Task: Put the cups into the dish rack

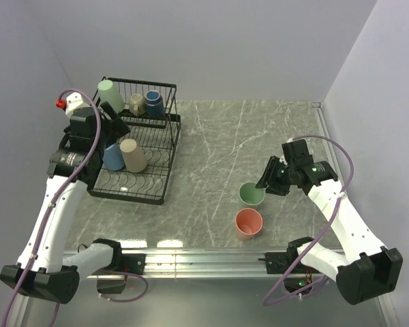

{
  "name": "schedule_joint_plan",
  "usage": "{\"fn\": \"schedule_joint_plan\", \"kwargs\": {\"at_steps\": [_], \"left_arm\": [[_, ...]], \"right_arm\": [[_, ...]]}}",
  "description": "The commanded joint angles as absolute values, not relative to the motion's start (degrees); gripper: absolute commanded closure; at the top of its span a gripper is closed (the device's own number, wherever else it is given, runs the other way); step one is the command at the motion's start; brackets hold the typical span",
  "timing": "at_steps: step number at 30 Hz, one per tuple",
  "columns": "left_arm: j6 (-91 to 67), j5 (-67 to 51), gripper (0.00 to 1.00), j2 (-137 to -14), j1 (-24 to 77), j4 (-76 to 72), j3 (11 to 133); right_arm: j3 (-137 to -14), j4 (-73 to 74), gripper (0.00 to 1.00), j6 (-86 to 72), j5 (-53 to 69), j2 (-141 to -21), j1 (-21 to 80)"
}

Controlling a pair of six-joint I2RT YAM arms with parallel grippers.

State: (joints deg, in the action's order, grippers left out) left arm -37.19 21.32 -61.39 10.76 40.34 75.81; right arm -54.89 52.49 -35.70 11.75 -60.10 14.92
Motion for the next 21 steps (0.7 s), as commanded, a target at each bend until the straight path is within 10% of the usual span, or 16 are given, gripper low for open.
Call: {"fn": "schedule_joint_plan", "kwargs": {"at_steps": [1, 21], "left_arm": [[-37.97, 22.14, 0.01, -59.50, 10.99, 43.15, 77.78], [-39.02, 20.39, 0.01, -59.94, 10.99, 44.38, 80.68]], "right_arm": [[-55.19, 53.08, 0.51, -34.54, 8.27, -58.71, 15.29], [-53.35, 50.71, 0.64, -33.66, 2.64, -66.00, 21.09]]}}
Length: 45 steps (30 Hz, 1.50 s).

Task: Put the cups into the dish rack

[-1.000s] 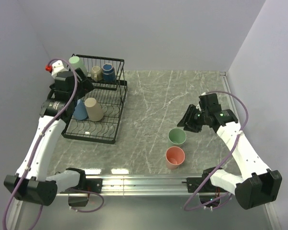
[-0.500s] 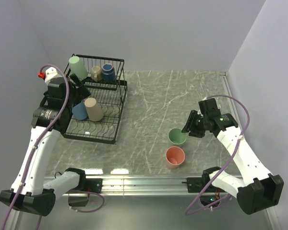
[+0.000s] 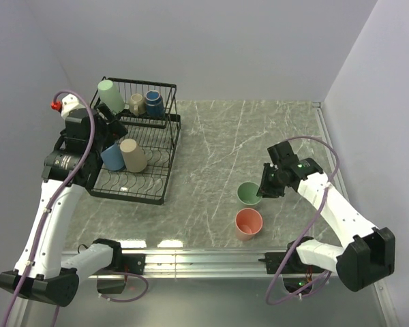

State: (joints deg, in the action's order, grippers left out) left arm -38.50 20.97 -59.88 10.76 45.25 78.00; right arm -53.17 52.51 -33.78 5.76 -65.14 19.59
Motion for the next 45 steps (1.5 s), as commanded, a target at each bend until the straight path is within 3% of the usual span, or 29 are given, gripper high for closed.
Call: {"fn": "schedule_joint_plan", "kwargs": {"at_steps": [1, 6, 12, 16, 23, 24, 29, 37, 45], "left_arm": [[-39.02, 20.39, 0.00, -59.94, 10.99, 44.47, 80.86], [-38.59, 20.22, 0.01, -59.33, 10.90, 44.65, 80.60], [-37.80, 17.50, 0.00, -58.89, 10.99, 44.04, 80.51], [-36.13, 9.51, 0.01, -57.75, 10.99, 39.04, 79.28], [-38.49, -15.17, 0.01, -56.26, 10.90, 27.71, 76.56], [-41.19, -22.95, 0.01, -56.08, 10.72, 22.20, 76.03], [-58.77, -42.35, 0.01, -56.86, 9.05, -5.66, 65.15], [-81.80, -49.12, 0.00, -59.06, 8.88, -39.83, 50.03], [-91.40, -49.92, 0.01, -61.08, 9.23, -52.56, 46.32]], "right_arm": [[-53.35, 50.63, 0.76, -33.75, 2.46, -66.09, 21.27], [-55.54, 51.23, 1.00, -33.58, 1.49, -66.80, 21.45], [-66.41, 54.05, 1.00, -33.31, 1.58, -68.46, 21.45], [-77.06, 53.44, 1.00, -34.45, 8.05, -69.69, 21.36], [-94.38, 55.20, 1.00, -38.49, 18.60, -74.88, 21.27], [-95.70, 54.15, 1.00, -38.84, 20.81, -74.88, 21.18], [-93.62, 41.68, 1.00, -46.03, 34.79, -73.57, 21.18], [-86.49, 22.51, 1.00, -57.29, 45.35, -71.37, 21.18], [-82.80, 16.62, 1.00, -60.81, 46.49, -71.28, 21.53]]}}
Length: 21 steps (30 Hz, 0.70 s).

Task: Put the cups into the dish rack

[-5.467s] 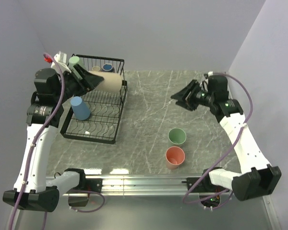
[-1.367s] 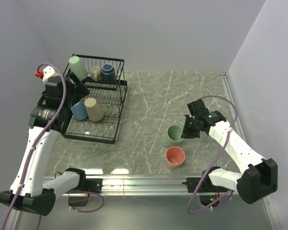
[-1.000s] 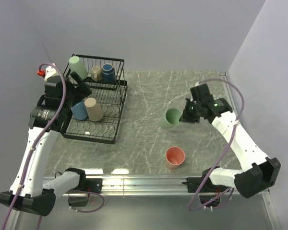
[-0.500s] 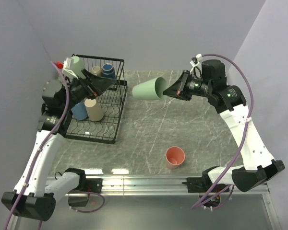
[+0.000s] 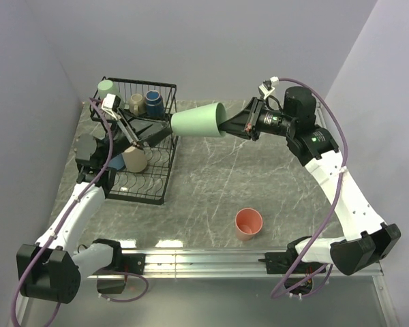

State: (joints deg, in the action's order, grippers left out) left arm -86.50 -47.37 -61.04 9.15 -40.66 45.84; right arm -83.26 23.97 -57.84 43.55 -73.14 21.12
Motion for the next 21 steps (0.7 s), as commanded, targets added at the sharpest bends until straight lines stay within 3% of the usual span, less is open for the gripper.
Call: {"fn": "schedule_joint_plan", "kwargs": {"at_steps": [1, 8, 13, 21], "left_arm": [[-91.49, -49.92, 0.01, -61.26, 9.23, -52.73, 46.41], [-88.43, -49.22, 0.02, -62.05, 11.25, -49.40, 47.37], [-81.83, -46.76, 0.03, -60.74, 12.22, -38.77, 49.39], [-85.95, -48.16, 0.06, -62.49, 12.22, -45.43, 50.09]], "right_arm": [[-82.53, 16.26, 1.00, -61.08, 46.49, -71.28, 21.53], [-81.74, 13.71, 1.00, -62.40, 46.32, -72.33, 23.29], [-82.00, 12.48, 1.00, -63.10, 46.49, -73.04, 24.52], [-78.23, 8.80, 1.00, -64.51, 47.11, -73.48, 25.40]]}}
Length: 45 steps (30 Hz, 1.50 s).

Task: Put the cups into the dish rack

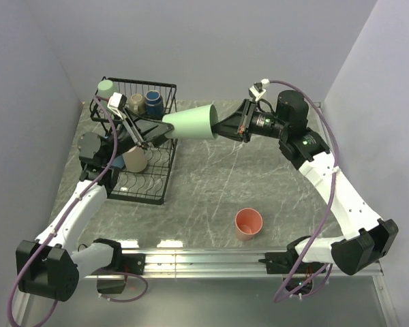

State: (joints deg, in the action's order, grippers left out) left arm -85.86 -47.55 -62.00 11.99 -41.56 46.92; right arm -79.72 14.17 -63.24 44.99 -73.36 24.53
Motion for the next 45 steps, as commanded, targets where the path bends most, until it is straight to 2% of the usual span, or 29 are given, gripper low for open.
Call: {"fn": "schedule_joint_plan", "kwargs": {"at_steps": [1, 6, 13, 19, 22, 25, 28, 31, 34, 35, 38, 42, 43, 45], "left_arm": [[-86.57, -48.43, 0.06, -62.75, 12.22, -46.48, 50.01], [-91.75, -49.13, 0.11, -63.72, 12.22, -54.92, 48.96], [-90.70, -51.06, 0.14, -63.37, 12.22, -53.43, 49.22], [-90.53, -51.24, 0.22, -63.19, 12.22, -53.17, 49.22], [-90.44, -52.03, 0.30, -63.54, 12.22, -52.82, 50.01], [-89.04, -52.03, 0.50, -63.28, 12.22, -51.24, 50.45], [-87.37, -52.21, 0.64, -63.11, 12.22, -48.88, 50.97], [-84.31, -52.29, 0.69, -62.49, 12.13, -44.22, 52.03], [-79.22, -52.65, 0.72, -61.79, 11.60, -35.89, 54.31], [-77.71, -52.82, 0.74, -61.61, 11.34, -33.34, 55.88], [-72.17, -53.17, 0.81, -60.91, 9.32, -23.84, 57.83], [-68.04, -54.67, 0.95, -59.77, 4.85, -16.19, 58.88], [-63.33, -53.28, 1.00, -59.59, 4.75, -8.95, 59.58], [-56.72, -49.94, 1.00, -59.85, 4.92, -0.39, 63.44]], "right_arm": [[-77.53, 8.01, 1.00, -64.95, 47.20, -73.48, 25.66], [-74.27, 4.40, 1.00, -66.71, 47.02, -74.27, 25.93], [-74.27, 0.09, 1.00, -69.61, 47.46, -76.02, 26.02], [-75.06, 0.09, 1.00, -69.78, 47.55, -77.08, 26.19], [-74.45, -1.67, 1.00, -70.05, 47.29, -76.99, 26.02], [-73.92, -1.93, 1.00, -70.14, 47.29, -76.99, 26.10], [-74.18, -0.44, 1.00, -68.82, 46.50, -76.64, 26.10], [-75.58, 5.08, 1.00, -65.31, 44.83, -76.38, 26.02], [-76.55, 12.02, 0.76, -60.66, 42.55, -75.50, 25.31], [-76.64, 16.74, 0.60, -58.03, 41.67, -75.24, 24.27], [-74.80, 25.97, 0.52, -54.59, 37.72, -73.66, 21.46], [-67.78, 34.79, 0.52, -49.67, 33.67, -69.27, 11.55], [-65.50, 36.54, 0.52, -48.53, 31.49, -68.74, 9.86], [-63.82, 42.00, 0.54, -45.54, 28.58, -67.25, 7.48]]}}
